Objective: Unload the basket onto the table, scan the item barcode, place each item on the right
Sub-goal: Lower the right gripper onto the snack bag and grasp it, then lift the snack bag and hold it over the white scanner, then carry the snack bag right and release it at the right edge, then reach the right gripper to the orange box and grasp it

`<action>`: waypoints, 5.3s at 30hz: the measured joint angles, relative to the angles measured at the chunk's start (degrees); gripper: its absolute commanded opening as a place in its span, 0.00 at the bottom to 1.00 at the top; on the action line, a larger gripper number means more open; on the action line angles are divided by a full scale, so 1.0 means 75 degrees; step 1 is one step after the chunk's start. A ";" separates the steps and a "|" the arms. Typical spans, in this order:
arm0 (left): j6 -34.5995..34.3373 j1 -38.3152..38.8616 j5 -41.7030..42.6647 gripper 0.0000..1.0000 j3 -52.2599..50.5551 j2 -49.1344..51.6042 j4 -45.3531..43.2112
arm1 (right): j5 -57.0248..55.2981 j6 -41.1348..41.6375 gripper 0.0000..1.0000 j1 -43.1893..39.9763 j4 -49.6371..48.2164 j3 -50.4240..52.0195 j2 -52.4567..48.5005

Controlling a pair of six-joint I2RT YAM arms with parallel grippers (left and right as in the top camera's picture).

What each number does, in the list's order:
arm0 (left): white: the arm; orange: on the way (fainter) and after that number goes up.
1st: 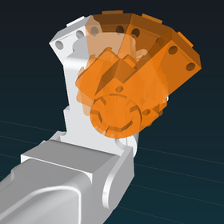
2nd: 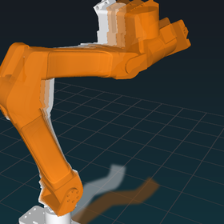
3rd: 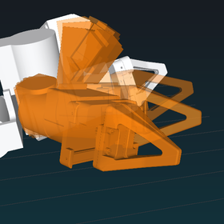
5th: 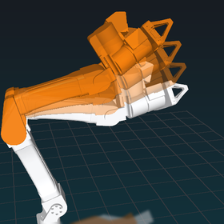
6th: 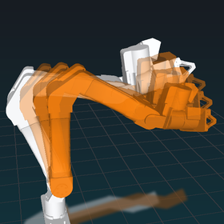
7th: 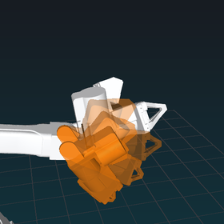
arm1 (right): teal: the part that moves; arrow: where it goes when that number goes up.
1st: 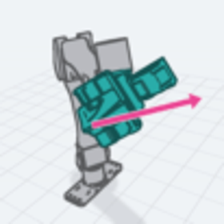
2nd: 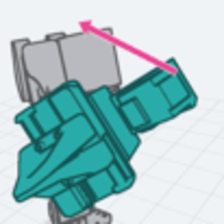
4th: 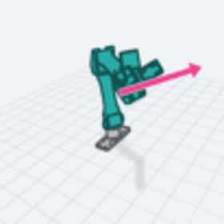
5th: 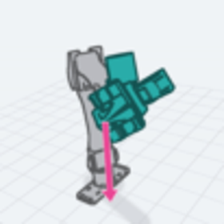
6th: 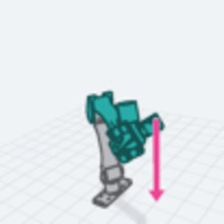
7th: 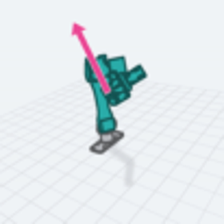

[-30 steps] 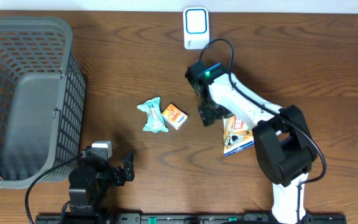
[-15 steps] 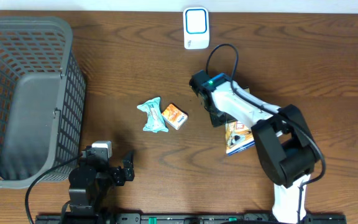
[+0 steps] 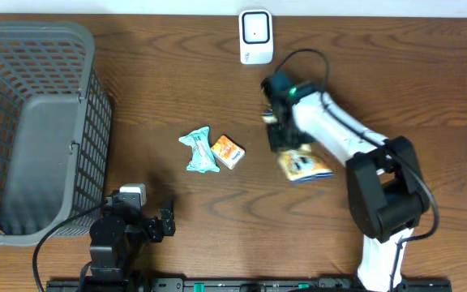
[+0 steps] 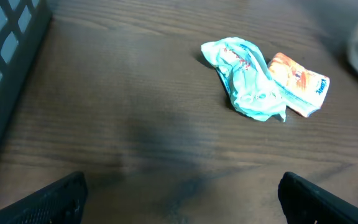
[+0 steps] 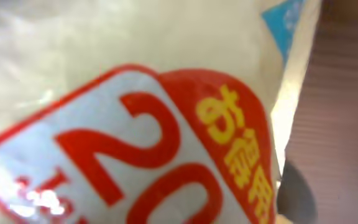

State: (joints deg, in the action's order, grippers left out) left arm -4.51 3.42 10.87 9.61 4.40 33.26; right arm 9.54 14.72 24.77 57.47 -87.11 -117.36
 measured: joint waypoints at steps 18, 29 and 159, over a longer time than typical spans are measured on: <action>0.0000 0.0000 0.0000 0.98 0.0000 0.0000 0.0000 | 0.9772 -0.4371 0.01 -0.1784 0.0635 -0.0297 0.0058; 0.0000 0.0000 0.0000 0.98 0.0000 0.0000 0.0000 | 1.0080 -0.9294 0.01 -0.1562 0.2498 -0.0294 0.0058; 0.0000 0.0000 -0.0003 0.98 0.0000 0.0000 -0.0003 | 0.2328 0.2314 0.72 0.0458 0.1105 -0.2614 -0.0769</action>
State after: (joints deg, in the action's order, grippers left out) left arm -4.51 3.42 10.85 9.61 4.40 33.23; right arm 27.00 32.08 28.21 65.76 -106.72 -123.13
